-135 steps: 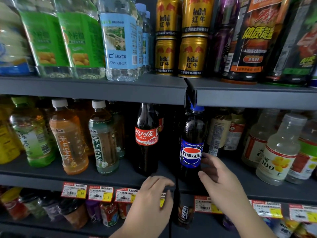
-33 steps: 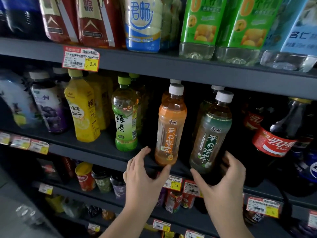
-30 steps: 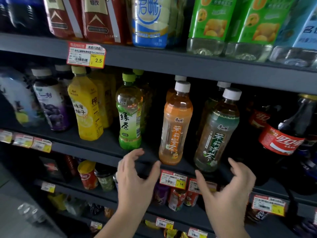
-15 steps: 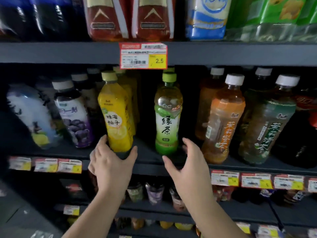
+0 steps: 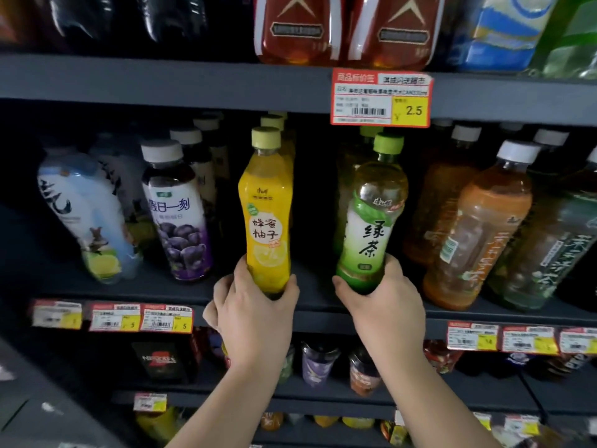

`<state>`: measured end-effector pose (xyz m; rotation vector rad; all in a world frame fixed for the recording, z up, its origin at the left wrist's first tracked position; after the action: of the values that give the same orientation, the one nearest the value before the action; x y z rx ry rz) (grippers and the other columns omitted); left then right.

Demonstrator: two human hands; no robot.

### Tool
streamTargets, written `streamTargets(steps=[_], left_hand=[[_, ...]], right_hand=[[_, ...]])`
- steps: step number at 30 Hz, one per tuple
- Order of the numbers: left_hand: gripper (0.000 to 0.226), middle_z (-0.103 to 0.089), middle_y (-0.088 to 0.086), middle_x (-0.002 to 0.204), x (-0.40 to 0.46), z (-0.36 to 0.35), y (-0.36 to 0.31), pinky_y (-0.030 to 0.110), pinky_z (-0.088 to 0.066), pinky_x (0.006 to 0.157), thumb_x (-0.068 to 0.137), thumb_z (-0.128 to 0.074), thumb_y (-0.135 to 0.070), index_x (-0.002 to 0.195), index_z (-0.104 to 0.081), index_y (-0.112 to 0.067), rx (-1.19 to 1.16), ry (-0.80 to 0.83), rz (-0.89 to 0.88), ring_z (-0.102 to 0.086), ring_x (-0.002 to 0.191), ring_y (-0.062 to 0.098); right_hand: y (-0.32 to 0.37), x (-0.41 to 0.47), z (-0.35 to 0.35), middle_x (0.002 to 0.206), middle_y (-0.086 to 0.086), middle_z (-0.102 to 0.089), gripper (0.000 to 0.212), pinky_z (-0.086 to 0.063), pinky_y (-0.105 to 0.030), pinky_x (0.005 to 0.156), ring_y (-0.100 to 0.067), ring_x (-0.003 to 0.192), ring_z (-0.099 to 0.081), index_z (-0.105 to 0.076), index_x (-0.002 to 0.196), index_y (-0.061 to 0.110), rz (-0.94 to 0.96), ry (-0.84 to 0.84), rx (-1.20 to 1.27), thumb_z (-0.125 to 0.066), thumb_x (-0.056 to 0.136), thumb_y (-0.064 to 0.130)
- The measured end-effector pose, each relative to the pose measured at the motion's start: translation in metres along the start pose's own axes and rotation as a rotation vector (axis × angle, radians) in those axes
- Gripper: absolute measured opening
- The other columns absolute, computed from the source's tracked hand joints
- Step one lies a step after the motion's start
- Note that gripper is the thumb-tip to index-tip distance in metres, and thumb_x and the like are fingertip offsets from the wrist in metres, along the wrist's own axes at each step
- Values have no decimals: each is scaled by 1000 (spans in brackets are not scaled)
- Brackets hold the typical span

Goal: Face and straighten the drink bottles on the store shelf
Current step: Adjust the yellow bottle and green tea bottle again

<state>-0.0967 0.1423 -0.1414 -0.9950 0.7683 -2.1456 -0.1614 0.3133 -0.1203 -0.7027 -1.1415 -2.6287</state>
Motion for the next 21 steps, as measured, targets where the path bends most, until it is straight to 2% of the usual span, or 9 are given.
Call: streamTargets(steps=[4,14,17,21], left_hand=[[72,-66,-4,100,-2,3,0,36,-20,93,74,-65,-63,130,-50,-20,0,-5,-49,-34,115,13],[75,-65,-3,107,-5,3,2,40,-23,98,74,-67,-64,132,-44,-21,-11,-10,-55,-34,119,14],[86,-63,0,120,-5,5,3,36,-16,103,74,-65,-66,141,-40,-19,-8,54,-30,-27,127,12],[93,-51,-7,131,-9,18,12,37,-22,104,73,-66,-68,149,-32,-25,-71,113,-36,-24,133,9]], right_hand=[[1,-3,4,94,1,-68,70,-54,-38,72,-21,87,-64,-58,123,13,-9,8,34,-75,70,54],[-2,-8,7,102,2,-66,75,-54,-40,80,-19,98,-61,-55,128,14,1,50,73,-76,69,56],[-2,-11,9,110,2,-64,81,-52,-45,85,-19,105,-58,-50,134,15,8,41,108,-76,69,56],[-8,-16,9,126,-3,-57,84,-48,-43,97,-22,119,-51,-45,139,14,59,13,162,-79,72,50]])
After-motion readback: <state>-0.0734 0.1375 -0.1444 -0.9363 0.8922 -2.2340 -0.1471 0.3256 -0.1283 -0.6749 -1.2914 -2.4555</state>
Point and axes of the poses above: each hand's wrist, its own x-axis towards the middle knuckle, its own z-axis out of the back of the hand, y = z × x, the point moved 3 cm from there along x, towards the middle knuckle
